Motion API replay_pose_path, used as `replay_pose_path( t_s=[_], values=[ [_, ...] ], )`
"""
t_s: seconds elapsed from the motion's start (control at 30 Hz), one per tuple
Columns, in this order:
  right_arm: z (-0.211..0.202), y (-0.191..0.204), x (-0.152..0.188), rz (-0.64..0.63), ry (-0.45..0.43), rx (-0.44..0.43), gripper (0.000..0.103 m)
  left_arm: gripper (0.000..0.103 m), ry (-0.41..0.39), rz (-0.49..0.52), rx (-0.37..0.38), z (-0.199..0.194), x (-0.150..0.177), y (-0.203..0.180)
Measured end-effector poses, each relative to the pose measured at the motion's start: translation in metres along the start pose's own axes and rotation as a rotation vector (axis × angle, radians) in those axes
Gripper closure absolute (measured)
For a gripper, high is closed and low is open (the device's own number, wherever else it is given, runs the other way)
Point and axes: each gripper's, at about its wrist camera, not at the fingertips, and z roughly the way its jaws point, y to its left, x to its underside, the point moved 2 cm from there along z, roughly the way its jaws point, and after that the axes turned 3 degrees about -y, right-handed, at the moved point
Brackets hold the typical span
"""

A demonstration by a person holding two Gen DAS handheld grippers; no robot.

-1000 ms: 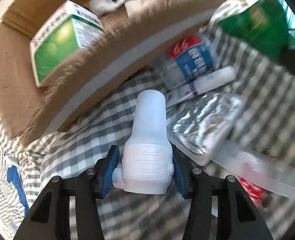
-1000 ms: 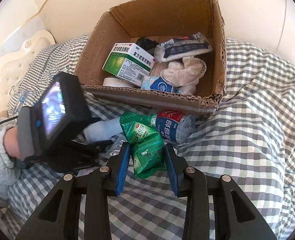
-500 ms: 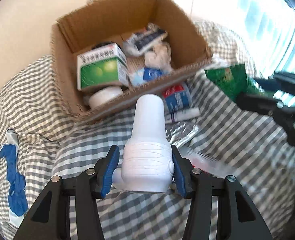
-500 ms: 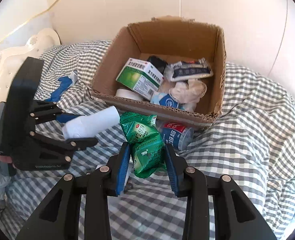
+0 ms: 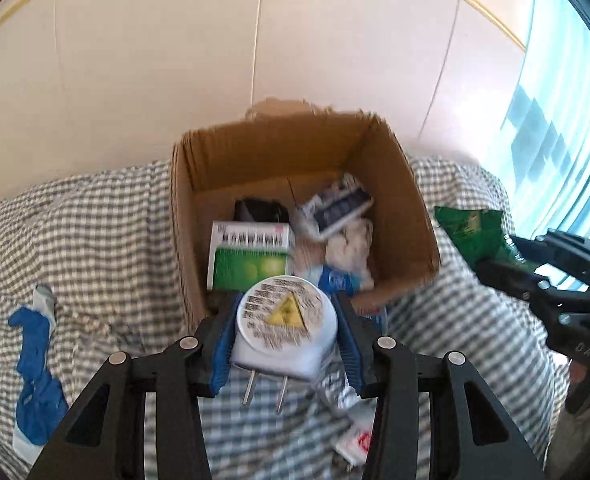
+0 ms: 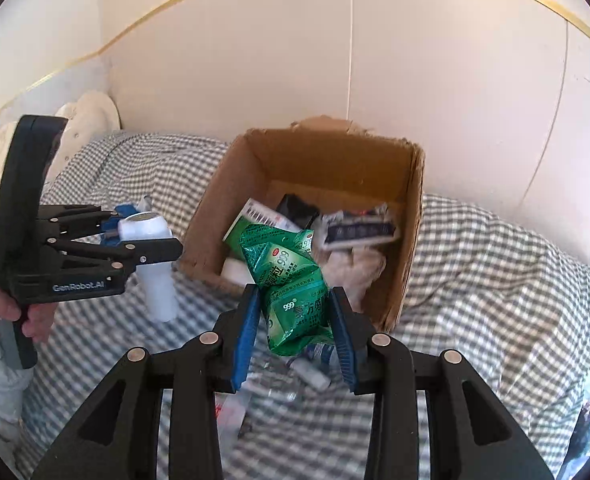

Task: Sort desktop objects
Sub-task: 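Lower the plug adapter and green sachets into the cardboard box and release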

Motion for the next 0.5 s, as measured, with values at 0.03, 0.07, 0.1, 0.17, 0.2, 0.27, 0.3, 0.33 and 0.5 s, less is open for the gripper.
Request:
replay_pose_path(
  t_s=[0.03,0.07,0.1,0.17,0.2,0.27,0.3,0.33,0.5],
  values=[
    [0.007,-0.004,-0.006,0.001,0.001,0.003,0.068,0.057,-0.012,0.005,-0.009,0.005,-0.008,0.000],
    [0.011,-0.007,-0.010,0.004,0.001,0.002,0.068,0.057,-0.019,0.007,-0.016,0.009,-0.015,0.000],
    [0.019,-0.013,-0.016,0.017,-0.001,-0.001,0.068,0.057,-0.021,0.010,-0.018,0.013,-0.020,0.001],
    [0.034,-0.020,-0.025,0.025,0.012,-0.003,0.068,0.057,-0.032,-0.002,-0.015,0.024,-0.033,0.005],
    [0.045,-0.025,-0.030,0.029,0.020,0.000,0.068,0.057,-0.033,-0.012,-0.010,0.033,-0.041,0.008],
    [0.064,-0.031,-0.037,0.027,0.038,-0.003,0.068,0.057,-0.032,-0.025,-0.012,0.046,-0.050,0.013],
    [0.073,-0.034,-0.040,0.028,0.045,-0.007,0.068,0.058,-0.029,-0.025,-0.014,0.054,-0.055,0.014],
    [0.083,-0.037,-0.043,0.026,0.056,-0.011,0.068,0.058,-0.024,-0.024,-0.017,0.063,-0.060,0.016],
    [0.130,-0.052,-0.060,-0.015,0.068,0.014,0.068,0.058,-0.035,-0.022,-0.037,0.098,-0.077,0.025]
  ],
)
